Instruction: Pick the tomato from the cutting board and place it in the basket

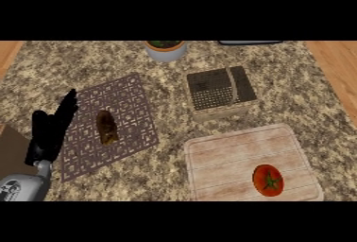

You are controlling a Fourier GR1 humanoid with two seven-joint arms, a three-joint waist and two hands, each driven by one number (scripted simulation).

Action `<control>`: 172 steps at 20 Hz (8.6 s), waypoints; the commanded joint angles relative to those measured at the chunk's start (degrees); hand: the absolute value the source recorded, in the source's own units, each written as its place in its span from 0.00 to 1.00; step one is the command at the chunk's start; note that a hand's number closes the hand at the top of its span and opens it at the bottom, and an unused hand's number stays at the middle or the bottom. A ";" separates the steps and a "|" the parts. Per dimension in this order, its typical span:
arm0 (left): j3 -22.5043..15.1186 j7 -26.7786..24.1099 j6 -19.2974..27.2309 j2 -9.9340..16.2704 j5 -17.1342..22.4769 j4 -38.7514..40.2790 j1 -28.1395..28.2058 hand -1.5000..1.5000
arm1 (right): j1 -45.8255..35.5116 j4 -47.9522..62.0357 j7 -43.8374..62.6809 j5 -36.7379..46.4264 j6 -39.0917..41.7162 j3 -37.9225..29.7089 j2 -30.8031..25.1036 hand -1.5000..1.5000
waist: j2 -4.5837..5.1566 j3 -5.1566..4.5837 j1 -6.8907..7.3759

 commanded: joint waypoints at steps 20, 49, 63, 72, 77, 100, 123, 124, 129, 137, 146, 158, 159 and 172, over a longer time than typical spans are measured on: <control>3.29 -2.36 -5.21 -5.46 -4.40 7.70 -4.94 0.50 | 3.45 -8.84 7.33 12.41 8.30 -1.19 13.59 0.00 | 0.14 0.30 3.05; 8.53 -1.20 -9.06 -11.36 -11.10 5.77 -3.79 0.50 | -16.45 8.71 13.27 34.50 3.89 11.74 25.78 0.00 | 0.15 0.30 3.28; 12.97 2.15 -13.23 -10.50 -12.63 5.74 -7.81 0.50 | -21.04 14.58 15.76 34.54 5.24 10.71 24.35 0.00 | 0.14 0.31 3.30; 11.24 5.97 -12.34 -13.45 -14.52 -3.74 -2.01 0.50 | -28.95 26.92 14.03 34.48 -0.86 9.12 24.93 0.00 | 0.11 0.33 3.58; 11.17 1.06 -12.41 -14.87 -15.12 0.97 -1.79 0.50 | -25.02 24.34 12.25 42.34 -6.71 12.10 24.24 1.00 | 0.10 0.32 3.48; 8.40 3.02 -14.83 -16.09 -16.03 1.34 -7.69 0.50 | -54.31 22.83 68.92 57.42 15.49 39.92 26.89 1.00 | 1.24 0.32 10.56; 10.36 3.39 -14.35 -15.27 -16.39 6.11 -11.91 0.50 | -122.27 34.97 118.38 29.82 0.98 31.79 26.90 1.00 | 0.27 -0.11 9.01; 10.07 2.90 -14.17 -15.19 -16.98 6.63 -10.74 0.50 | -126.28 36.57 118.43 29.76 2.64 29.29 26.90 1.00 | 0.12 -0.10 8.50; 11.48 0.97 -14.85 -13.87 -16.08 6.28 -8.43 0.50 | -137.95 50.32 119.09 31.50 8.22 23.99 26.89 1.00 | -0.04 -0.11 7.17; 12.93 2.59 -14.93 -13.34 -14.85 4.63 -6.99 0.50 | -143.01 68.11 115.72 34.20 19.23 24.04 22.58 1.00 | -0.07 0.08 5.35; 11.88 2.37 -12.54 -15.34 -16.60 4.10 -6.30 0.50 | -142.55 75.07 106.92 35.14 19.18 20.48 16.03 1.00 | 0.18 0.26 4.04; 13.05 2.05 -13.39 -14.88 -15.85 1.86 -2.90 0.50 | -125.33 59.00 99.26 32.08 23.62 19.22 12.68 1.00 | -0.11 0.32 3.30; 13.19 5.95 -13.63 -14.14 -15.55 -0.58 -4.74 0.50 | -122.60 63.13 95.79 33.17 20.41 19.68 12.30 1.00 | 0.05 0.34 3.68; 13.06 1.76 -14.18 -14.66 -16.00 -1.27 -0.80 0.50 | -110.90 56.70 93.43 30.99 7.38 12.02 15.95 0.00 | 0.14 0.32 3.98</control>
